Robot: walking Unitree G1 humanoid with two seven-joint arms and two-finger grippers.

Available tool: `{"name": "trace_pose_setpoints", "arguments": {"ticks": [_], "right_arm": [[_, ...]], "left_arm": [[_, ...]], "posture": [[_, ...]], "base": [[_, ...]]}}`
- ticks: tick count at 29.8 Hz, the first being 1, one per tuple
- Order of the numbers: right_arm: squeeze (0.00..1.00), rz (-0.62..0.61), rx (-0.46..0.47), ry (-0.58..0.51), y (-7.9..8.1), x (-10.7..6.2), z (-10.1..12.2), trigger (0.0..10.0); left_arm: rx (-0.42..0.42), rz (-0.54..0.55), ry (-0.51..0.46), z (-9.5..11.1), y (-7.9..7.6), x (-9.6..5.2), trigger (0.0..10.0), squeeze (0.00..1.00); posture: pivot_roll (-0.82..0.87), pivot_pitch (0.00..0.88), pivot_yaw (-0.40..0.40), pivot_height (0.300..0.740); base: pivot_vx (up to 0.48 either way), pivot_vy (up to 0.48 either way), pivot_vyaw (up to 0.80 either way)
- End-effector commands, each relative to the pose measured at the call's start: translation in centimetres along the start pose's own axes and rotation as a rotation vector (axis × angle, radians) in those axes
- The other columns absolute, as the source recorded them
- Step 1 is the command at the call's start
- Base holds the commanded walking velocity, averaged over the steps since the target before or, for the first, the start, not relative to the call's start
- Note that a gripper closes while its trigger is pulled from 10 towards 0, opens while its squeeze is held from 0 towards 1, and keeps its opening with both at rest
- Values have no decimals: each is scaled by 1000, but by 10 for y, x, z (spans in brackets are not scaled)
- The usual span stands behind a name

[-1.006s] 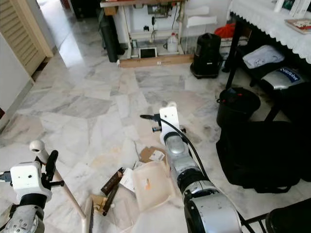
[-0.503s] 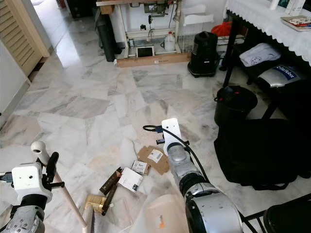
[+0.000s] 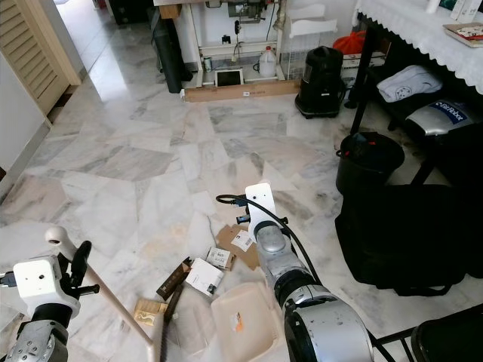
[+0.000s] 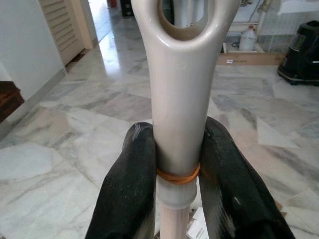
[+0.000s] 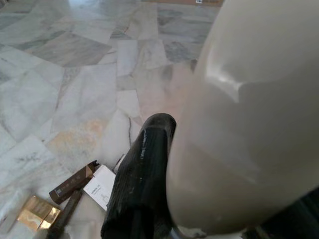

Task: Sweep floor

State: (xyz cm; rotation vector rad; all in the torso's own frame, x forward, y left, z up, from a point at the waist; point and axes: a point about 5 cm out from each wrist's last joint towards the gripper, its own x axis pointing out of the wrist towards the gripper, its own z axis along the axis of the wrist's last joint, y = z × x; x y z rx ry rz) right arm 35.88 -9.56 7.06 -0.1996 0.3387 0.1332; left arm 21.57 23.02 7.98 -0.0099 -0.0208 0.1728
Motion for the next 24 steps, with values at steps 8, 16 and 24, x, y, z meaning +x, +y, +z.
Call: {"name": "trace_pose_setpoints", "arguments": {"ticks": [8, 16, 24], "right_arm": [[0, 7, 20, 32, 5, -1, -7, 10000], [0, -49, -3, 71, 2, -3, -14, 10000], [0, -93, 0, 62, 1, -3, -13, 10000]], "left_arm": [[0, -57, 45, -2, 4, 3, 10000, 0], [10, -66, 56, -2, 6, 2, 10000, 0], [15, -67, 62, -2, 9, -1, 10000, 0]], "posture": [[-8, 115, 97, 740], [10, 124, 107, 740], [18, 127, 110, 740]], "base": [[0, 0, 0], [0, 0, 0], [0, 0, 0]]}}
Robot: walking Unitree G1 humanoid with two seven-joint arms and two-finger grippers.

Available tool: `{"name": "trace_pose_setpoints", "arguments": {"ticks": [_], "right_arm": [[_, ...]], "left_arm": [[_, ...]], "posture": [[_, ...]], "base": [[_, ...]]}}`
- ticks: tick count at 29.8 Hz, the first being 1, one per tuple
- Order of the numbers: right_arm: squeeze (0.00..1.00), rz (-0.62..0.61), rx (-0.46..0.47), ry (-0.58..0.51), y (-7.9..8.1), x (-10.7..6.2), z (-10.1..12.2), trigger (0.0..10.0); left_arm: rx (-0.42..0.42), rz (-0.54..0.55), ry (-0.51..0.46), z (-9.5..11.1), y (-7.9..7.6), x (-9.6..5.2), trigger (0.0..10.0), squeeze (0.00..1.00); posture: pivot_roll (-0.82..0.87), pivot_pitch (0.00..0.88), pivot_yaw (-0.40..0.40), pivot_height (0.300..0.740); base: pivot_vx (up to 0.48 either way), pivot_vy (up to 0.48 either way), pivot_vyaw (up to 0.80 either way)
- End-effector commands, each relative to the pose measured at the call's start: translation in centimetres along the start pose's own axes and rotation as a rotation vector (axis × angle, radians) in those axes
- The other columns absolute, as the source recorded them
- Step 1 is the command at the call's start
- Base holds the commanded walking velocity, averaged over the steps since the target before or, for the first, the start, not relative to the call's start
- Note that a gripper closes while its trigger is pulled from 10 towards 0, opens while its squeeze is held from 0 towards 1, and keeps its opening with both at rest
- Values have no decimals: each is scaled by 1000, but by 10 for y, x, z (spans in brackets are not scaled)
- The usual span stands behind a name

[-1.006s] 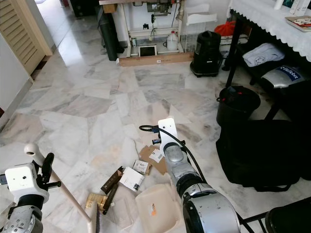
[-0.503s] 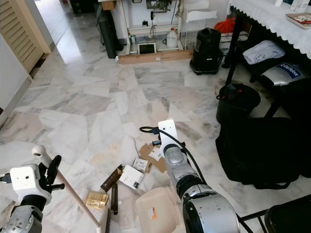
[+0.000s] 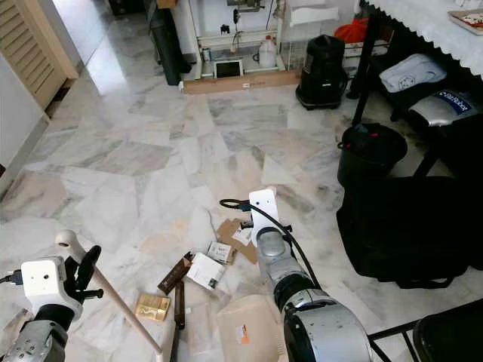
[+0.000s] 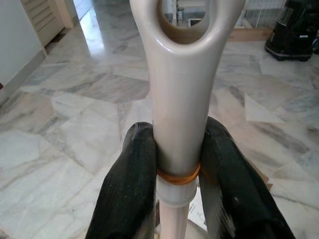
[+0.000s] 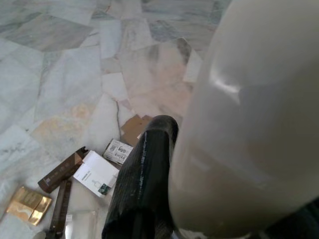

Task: Sweep floor

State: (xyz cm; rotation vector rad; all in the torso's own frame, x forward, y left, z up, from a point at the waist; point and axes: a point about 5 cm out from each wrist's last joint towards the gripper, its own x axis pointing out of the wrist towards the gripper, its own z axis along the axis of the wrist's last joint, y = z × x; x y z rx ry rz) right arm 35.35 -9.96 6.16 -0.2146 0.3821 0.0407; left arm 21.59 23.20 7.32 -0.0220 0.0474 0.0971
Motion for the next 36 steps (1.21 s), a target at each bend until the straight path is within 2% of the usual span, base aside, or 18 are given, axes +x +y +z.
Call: {"name": "trace_pose_setpoints", "arguments": {"ticks": [1, 10, 20, 30, 35, 36], "right_arm": [[0, -5, -3, 8, 3, -1, -2, 10000], [0, -2, 62, -66, 6, -1, 9, 10000], [0, -14, 45, -66, 4, 0, 10, 10000], [0, -17, 13, -27, 6, -1, 2, 10000], [0, -15, 13, -22, 7, -2, 1, 10000], [0, -14, 13, -19, 7, -2, 0, 10000]], "left_arm": [[22, 10, -6, 4, 7, -2, 10000, 0], [14, -5, 29, 0, 8, -8, 10000, 0], [18, -11, 36, 1, 10, -10, 10000, 0], [17, -36, 85, -2, 13, -13, 10000, 0], [-27, -59, 132, -8, 12, -13, 10000, 0], [-57, -62, 136, -9, 11, -14, 10000, 0]], "posture": [[18, 127, 110, 740], [30, 135, 114, 740], [36, 138, 118, 740], [43, 138, 124, 740], [40, 135, 126, 740], [38, 133, 127, 740]], "base": [[0, 0, 0], [0, 0, 0], [0, 0, 0], [0, 0, 0], [0, 0, 0], [0, 0, 0]]}}
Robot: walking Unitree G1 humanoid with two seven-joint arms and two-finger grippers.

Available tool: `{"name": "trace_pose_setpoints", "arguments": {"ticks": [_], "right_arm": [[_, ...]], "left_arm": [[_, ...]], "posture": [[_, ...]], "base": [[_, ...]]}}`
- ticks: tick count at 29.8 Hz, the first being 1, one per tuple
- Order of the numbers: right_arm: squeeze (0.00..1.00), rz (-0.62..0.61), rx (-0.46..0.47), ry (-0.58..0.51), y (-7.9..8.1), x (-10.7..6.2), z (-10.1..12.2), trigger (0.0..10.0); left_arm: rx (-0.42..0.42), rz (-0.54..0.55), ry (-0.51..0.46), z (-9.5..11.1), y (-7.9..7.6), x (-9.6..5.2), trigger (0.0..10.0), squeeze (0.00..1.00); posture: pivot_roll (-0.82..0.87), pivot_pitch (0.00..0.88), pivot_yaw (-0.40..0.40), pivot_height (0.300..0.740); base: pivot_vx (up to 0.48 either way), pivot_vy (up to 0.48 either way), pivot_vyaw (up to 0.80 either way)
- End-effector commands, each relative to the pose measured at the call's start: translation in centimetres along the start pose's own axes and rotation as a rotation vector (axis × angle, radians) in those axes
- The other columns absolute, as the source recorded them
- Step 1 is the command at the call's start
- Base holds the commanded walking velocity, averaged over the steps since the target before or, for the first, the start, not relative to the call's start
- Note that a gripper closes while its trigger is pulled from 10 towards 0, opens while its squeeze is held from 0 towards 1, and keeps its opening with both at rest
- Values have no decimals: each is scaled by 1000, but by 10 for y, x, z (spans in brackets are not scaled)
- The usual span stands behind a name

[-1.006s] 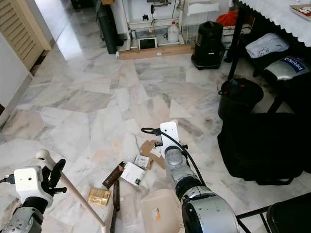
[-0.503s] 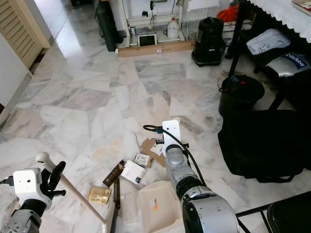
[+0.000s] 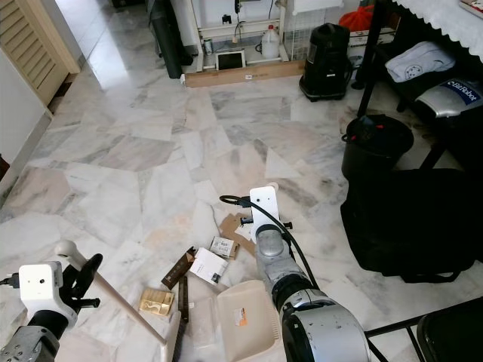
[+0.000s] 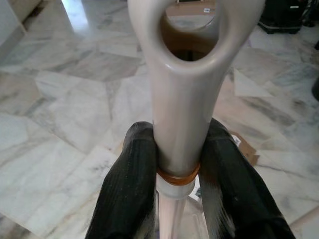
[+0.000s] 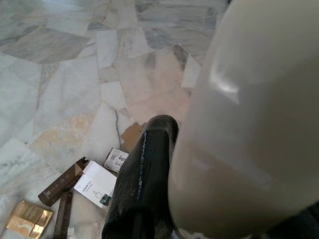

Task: Sweep floor

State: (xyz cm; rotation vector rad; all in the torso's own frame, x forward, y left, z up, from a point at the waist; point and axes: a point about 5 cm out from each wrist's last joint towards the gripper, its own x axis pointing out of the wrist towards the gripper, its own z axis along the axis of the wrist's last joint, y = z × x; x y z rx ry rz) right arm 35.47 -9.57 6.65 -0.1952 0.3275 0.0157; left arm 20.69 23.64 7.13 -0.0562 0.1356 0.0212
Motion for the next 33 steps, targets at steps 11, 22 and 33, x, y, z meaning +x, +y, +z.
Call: {"name": "trace_pose_setpoints", "arguments": {"ticks": [11, 22, 33], "right_arm": [[0, 36, -15, 41, 7, -3, -8, 10000], [0, 53, -7, 40, 9, -2, -6, 10000], [0, 56, 11, 6, 9, 0, 4, 10000]], "left_arm": [[-226, 10, 24, -5, 9, -5, 10000, 0], [-419, 30, -150, 26, 20, -3, 10000, 0], [-133, 144, -353, 80, 15, -13, 10000, 0]], "posture": [[31, 124, 126, 740], [31, 117, 122, 740], [30, 93, 116, 740]], "base": [[0, 0, 0], [0, 0, 0], [0, 0, 0]]}}
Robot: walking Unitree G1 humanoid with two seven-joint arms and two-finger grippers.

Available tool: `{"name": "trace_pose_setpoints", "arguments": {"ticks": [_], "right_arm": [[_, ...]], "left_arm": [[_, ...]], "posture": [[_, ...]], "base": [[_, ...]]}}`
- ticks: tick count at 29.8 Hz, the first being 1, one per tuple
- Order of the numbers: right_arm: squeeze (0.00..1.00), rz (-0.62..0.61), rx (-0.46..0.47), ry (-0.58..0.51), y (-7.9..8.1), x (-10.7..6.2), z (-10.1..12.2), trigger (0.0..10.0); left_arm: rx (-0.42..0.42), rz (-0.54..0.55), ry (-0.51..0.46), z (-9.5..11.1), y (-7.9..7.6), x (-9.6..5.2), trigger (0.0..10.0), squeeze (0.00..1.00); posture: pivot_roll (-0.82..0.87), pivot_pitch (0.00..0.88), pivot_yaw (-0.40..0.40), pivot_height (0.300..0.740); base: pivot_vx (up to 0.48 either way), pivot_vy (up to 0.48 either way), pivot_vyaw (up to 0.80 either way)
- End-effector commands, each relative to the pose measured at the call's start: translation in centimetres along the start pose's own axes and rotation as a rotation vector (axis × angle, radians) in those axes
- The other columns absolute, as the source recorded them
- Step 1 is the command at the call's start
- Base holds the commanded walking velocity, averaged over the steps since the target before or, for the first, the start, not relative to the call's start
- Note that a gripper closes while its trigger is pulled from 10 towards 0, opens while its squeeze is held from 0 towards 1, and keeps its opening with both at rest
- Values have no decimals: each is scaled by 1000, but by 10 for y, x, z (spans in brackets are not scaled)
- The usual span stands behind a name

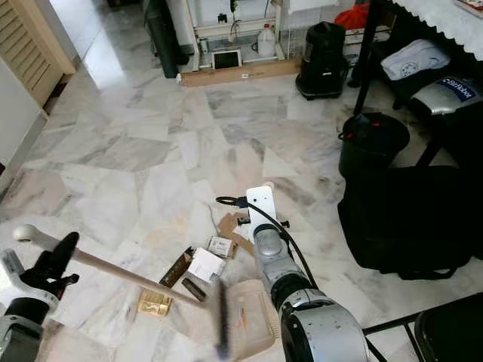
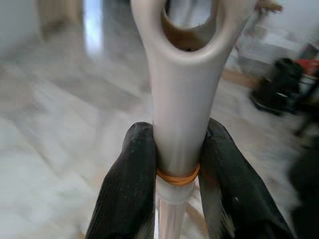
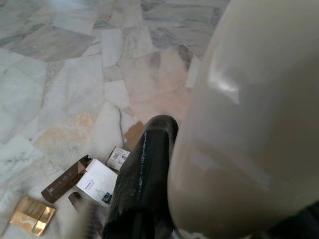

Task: Sweep floor

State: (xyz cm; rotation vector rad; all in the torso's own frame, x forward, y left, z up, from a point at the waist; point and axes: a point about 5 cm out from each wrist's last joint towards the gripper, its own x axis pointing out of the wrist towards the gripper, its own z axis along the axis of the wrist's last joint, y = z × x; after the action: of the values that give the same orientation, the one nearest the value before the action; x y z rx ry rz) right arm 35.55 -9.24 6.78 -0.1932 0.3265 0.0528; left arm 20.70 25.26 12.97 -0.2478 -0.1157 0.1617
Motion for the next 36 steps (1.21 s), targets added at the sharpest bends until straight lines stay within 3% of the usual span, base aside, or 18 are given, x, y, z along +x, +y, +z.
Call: {"name": "trace_pose_setpoints", "arguments": {"ticks": [1, 2, 4, 10, 19, 26, 36], "right_arm": [[0, 19, 15, 9, 6, 0, 2, 10000], [0, 13, 38, -3, 5, 1, 5, 10000], [0, 10, 50, -25, 4, 1, 9, 10000], [0, 0, 65, -101, -1, 3, 25, 10000], [0, 27, 16, -283, -4, 4, 59, 10000], [0, 40, -8, -334, -9, 3, 66, 10000], [0, 10, 2, -395, -38, -3, 60, 10000]], "left_arm": [[71, 2, -108, 23, -3, 0, 10000, 0], [170, 12, -158, 36, -8, -1, 10000, 0], [255, 24, -201, 46, -13, -3, 10000, 0], [354, 76, -225, 45, -12, -9, 10000, 0], [426, 67, -195, 30, -19, -10, 10000, 0], [433, 68, -177, 18, -21, -10, 10000, 0], [463, 98, -178, 5, -27, -15, 10000, 0]], "posture": [[32, 91, 115, 740], [33, 86, 114, 740], [32, 77, 113, 740], [18, 47, 111, 740], [-15, 0, 89, 740], [-49, 0, 65, 740], [-59, 0, 54, 740]], "base": [[0, 0, 0], [0, 0, 0], [0, 0, 0], [0, 0, 0], [0, 0, 0], [0, 0, 0], [0, 0, 0]]}}
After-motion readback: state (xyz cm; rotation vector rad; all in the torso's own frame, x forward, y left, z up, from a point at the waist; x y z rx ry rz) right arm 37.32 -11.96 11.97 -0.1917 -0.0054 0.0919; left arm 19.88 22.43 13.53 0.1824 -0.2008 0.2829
